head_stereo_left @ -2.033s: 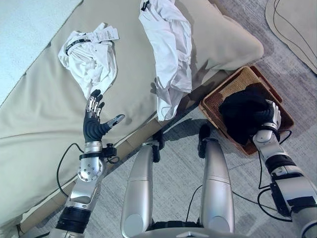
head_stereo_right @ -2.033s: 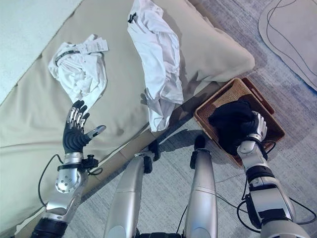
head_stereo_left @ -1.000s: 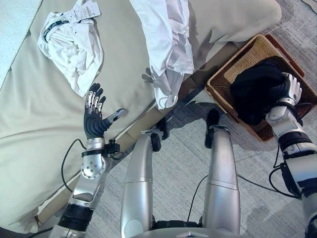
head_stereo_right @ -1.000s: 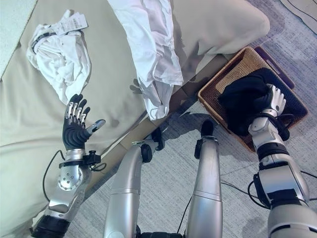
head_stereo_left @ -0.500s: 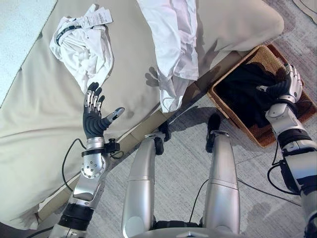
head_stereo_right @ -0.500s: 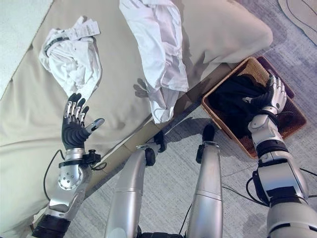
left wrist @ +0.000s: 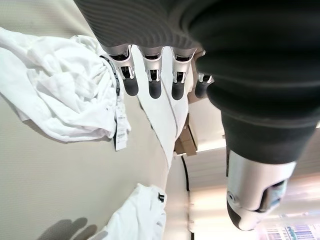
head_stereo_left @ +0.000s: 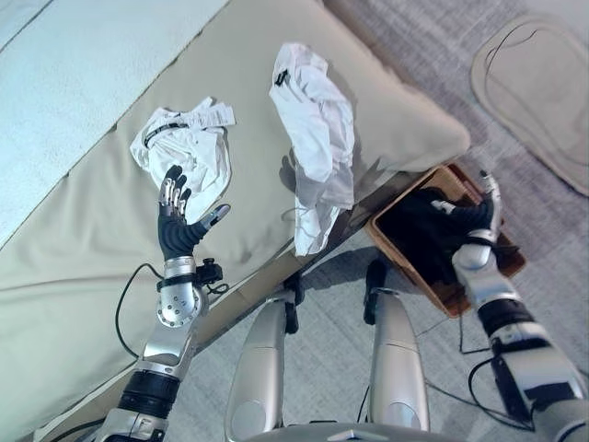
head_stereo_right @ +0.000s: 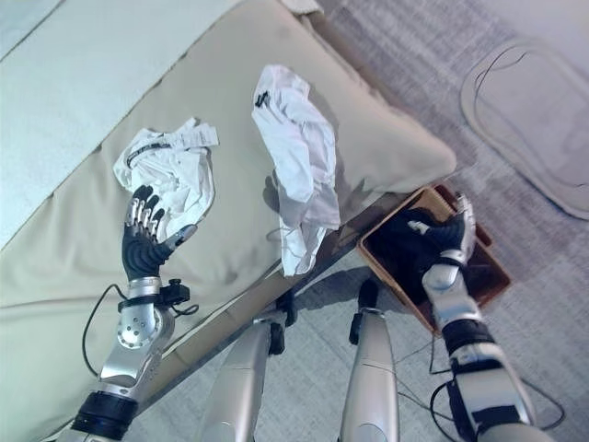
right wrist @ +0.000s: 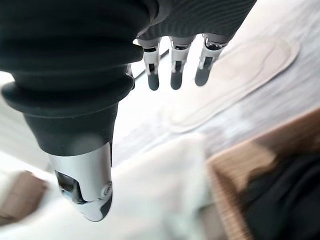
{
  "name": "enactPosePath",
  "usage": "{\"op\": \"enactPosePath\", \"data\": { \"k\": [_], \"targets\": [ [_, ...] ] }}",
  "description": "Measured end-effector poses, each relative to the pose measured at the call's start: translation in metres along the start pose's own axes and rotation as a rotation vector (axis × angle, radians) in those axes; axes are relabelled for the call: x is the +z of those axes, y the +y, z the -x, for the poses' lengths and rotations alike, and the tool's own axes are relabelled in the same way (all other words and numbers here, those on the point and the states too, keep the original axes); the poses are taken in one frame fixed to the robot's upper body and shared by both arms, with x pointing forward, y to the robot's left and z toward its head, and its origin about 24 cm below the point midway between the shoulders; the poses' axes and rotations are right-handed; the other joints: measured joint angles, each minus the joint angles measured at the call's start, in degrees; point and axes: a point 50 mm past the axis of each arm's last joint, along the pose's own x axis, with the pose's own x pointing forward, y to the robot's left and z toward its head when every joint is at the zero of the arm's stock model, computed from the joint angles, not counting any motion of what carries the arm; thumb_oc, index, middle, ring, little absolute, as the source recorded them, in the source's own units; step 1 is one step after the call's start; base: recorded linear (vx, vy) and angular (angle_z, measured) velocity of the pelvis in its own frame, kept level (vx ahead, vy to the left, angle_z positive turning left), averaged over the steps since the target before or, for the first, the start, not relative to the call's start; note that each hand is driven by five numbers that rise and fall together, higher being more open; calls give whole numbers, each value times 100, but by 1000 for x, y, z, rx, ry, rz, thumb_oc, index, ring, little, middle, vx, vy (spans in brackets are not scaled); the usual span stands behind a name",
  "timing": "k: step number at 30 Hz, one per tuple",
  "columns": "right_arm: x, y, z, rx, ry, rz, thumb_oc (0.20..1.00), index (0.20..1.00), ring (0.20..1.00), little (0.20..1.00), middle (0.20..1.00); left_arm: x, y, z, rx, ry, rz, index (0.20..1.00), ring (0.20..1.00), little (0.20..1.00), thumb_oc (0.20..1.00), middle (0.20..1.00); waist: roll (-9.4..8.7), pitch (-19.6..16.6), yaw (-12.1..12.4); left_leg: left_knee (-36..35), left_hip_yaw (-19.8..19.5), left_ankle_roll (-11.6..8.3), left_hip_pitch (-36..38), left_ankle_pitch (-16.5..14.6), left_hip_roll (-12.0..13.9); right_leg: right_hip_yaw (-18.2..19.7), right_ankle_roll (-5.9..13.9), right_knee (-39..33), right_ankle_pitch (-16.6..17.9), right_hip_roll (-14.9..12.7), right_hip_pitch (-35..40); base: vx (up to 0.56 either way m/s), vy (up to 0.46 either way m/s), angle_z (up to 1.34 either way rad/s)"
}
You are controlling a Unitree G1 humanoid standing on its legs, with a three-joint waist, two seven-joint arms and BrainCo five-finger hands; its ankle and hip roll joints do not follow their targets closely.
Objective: Pick up clothes into the bucket
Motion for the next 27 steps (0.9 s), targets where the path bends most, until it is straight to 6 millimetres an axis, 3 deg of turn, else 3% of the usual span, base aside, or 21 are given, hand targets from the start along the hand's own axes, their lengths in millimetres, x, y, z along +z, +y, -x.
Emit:
{"op": "enactPosePath", "data": {
  "k": [3, 7, 15, 19, 23, 27],
  "targets": [
    [-6, 5, 12, 29, 23, -54, 1000, 1000, 1000, 1000, 1000, -7, -3, 1, -22, 15, -68, 1000, 1000, 1000, 1000, 1000, -56, -33, -38, -292, -95, -50, 253, 128, 22, -157, 18, -219, 33, 35, 297, 80, -57, 14],
    [-14, 26, 30, 132, 55, -92, 1000, 1000, 1000, 1000, 1000, -22, -3, 0, -40, 64, -176, 1000, 1000, 1000, 1000, 1000, -82, -21, -115, -687, -195, -31, 826, 221, 59, -318, 37, -604, 102, 121, 930, 62, 10, 7],
    [-10, 66, 55, 343, 45, -90, 1000, 1000, 1000, 1000, 1000, -8, -39, -34, -211, -92, -413, 1000, 1000, 1000, 1000, 1000, -173, 17, -118, -765, -176, -14, 1027, 252, 104, -331, 51, -827, 211, 196, 1188, 14, 23, -2],
    [-1, 74, 59, 393, -8, -76, 1000, 1000, 1000, 1000, 1000, -7, -52, -56, -219, -138, -578, 1000, 1000, 1000, 1000, 1000, -341, 170, -228, -746, -119, -13, 1049, 252, 115, -282, 50, -833, 216, 207, 1176, -8, 46, -6],
    [6, 76, 56, 394, -34, -78, 1000, 1000, 1000, 1000, 1000, -13, -48, -67, -181, -126, -721, 1000, 1000, 1000, 1000, 1000, -448, 311, -352, -747, -25, -13, 1004, 250, 110, -181, 65, -847, 264, 221, 1077, -38, 59, -13],
    [18, 79, 51, 412, -90, -61, 1000, 1000, 1000, 1000, 1000, -5, -40, -88, -127, -165, -864, 1000, 1000, 1000, 1000, 1000, -498, 465, -451, -535, 87, -26, 696, 235, 118, -43, 79, -701, 311, 249, 744, -48, 23, -14]
  ]
}}
